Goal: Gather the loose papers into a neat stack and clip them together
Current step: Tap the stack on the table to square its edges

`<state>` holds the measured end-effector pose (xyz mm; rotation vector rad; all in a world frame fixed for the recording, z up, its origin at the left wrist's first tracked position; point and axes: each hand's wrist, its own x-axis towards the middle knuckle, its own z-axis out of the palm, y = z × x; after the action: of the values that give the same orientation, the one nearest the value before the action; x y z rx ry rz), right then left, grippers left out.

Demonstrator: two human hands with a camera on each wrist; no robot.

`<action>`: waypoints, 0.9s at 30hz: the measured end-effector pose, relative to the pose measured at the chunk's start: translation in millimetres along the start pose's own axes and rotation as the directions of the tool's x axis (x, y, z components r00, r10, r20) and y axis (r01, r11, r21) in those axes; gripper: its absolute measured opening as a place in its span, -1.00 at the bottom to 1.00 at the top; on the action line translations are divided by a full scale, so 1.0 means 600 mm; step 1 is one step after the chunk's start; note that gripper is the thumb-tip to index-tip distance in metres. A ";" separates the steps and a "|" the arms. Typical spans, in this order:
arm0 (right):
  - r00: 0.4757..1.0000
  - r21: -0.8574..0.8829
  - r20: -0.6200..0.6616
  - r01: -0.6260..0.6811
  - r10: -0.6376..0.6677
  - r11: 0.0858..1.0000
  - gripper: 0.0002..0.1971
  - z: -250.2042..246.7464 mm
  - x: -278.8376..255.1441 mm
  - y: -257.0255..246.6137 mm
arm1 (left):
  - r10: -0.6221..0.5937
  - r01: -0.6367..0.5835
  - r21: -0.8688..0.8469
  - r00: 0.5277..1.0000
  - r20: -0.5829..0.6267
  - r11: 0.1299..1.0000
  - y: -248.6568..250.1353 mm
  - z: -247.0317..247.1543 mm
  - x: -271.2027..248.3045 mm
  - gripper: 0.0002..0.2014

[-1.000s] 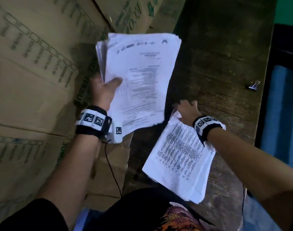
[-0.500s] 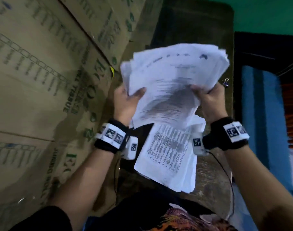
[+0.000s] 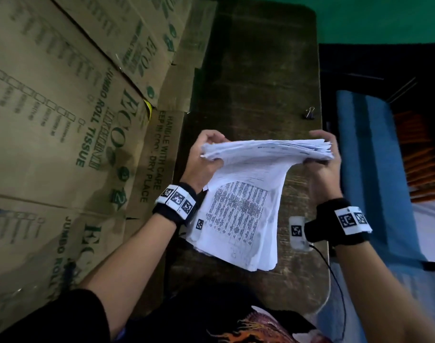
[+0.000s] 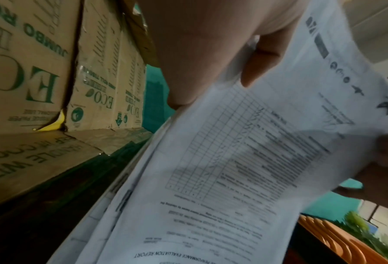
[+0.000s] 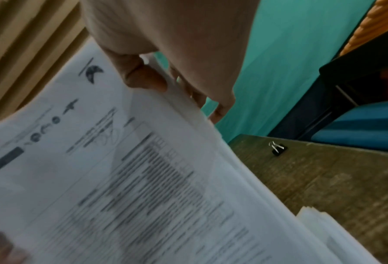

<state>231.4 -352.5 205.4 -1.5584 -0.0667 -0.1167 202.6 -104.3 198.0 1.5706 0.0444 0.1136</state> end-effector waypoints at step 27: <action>0.989 -0.122 -0.017 -0.149 0.148 0.981 -0.75 0.030 0.012 0.027 | -0.182 0.178 -0.070 0.981 -0.063 0.982 -0.034 0.003 0.024 -0.52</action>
<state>241.3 -334.4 190.4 -1.6797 0.0645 -0.0093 218.1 -104.7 178.3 1.4910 0.2348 0.0262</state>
